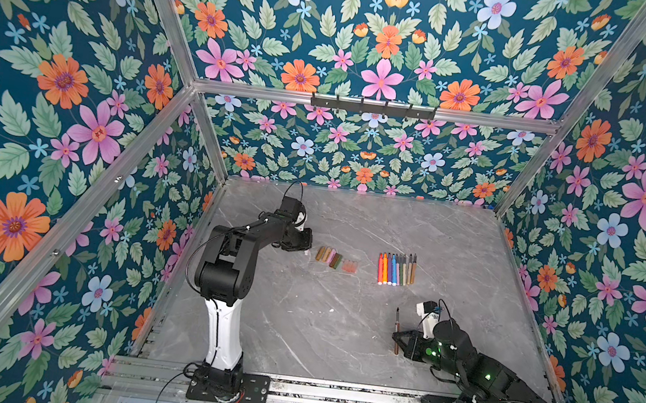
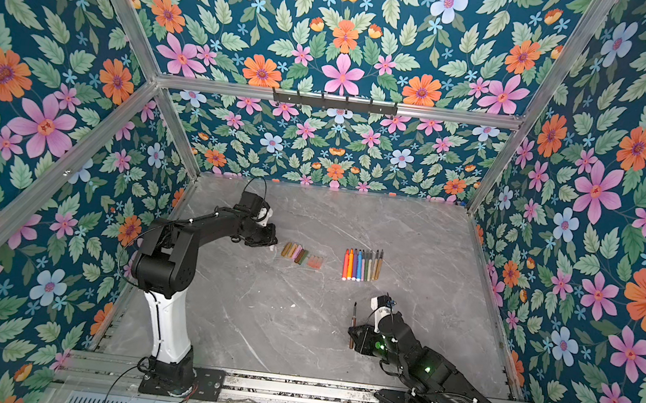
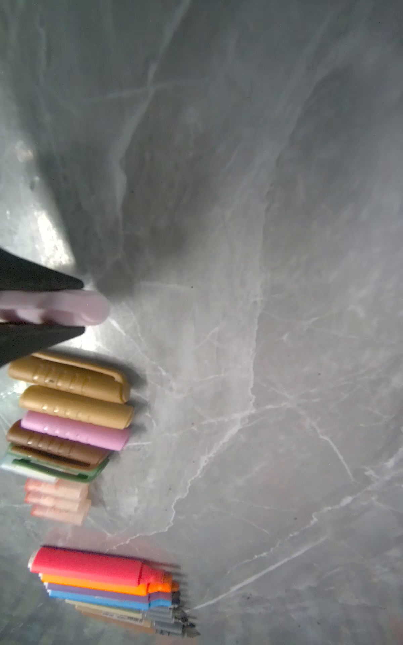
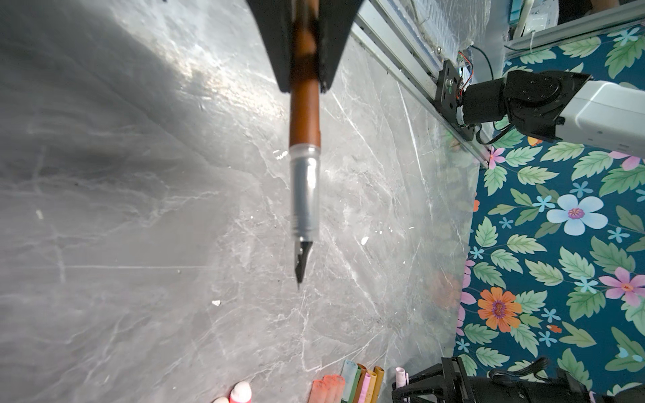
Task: Open the pen caps
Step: 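Lower the pink cap beside the other caps and open the left gripper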
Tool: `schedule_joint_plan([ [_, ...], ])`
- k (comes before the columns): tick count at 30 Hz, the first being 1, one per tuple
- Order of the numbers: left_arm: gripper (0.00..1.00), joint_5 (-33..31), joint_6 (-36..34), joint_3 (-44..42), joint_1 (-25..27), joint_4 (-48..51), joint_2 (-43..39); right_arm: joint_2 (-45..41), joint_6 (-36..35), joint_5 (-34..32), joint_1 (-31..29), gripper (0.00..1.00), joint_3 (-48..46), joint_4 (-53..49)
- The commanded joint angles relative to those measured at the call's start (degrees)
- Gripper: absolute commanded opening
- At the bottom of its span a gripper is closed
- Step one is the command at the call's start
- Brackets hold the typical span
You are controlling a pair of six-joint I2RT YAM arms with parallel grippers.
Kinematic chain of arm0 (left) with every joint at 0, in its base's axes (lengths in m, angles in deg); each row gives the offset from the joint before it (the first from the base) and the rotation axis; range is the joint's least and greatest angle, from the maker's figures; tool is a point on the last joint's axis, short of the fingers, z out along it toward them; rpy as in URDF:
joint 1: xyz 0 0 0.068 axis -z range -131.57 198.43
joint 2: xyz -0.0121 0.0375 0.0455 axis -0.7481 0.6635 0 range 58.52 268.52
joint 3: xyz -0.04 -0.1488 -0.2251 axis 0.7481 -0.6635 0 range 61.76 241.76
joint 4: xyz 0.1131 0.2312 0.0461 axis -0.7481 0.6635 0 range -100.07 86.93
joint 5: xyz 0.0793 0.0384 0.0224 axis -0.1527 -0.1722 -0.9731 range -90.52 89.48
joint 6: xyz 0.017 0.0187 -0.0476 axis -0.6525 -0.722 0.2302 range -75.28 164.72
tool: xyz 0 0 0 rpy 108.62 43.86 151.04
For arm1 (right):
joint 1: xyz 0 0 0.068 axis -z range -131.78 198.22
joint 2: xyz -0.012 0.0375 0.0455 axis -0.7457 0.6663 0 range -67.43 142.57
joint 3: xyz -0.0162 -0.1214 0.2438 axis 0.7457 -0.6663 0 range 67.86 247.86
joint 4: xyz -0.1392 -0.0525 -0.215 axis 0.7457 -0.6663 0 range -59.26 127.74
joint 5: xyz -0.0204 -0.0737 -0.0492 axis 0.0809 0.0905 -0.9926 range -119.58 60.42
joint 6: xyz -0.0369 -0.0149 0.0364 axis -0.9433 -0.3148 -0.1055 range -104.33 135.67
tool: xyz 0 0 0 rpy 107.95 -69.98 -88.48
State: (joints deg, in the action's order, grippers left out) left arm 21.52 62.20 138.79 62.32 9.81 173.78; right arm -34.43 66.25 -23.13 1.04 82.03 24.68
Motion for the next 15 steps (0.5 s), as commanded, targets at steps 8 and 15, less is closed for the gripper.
schedule_joint_plan([
  [8,0.29,6.74,1.02,-0.46,-0.03,-2.62,0.75,2.05,0.35,-0.79,0.16,0.00,0.51,2.48],
  [15,0.37,7.20,1.76,-0.52,-0.01,-3.05,-0.01,1.19,0.48,-0.75,0.24,0.00,0.26,2.12],
])
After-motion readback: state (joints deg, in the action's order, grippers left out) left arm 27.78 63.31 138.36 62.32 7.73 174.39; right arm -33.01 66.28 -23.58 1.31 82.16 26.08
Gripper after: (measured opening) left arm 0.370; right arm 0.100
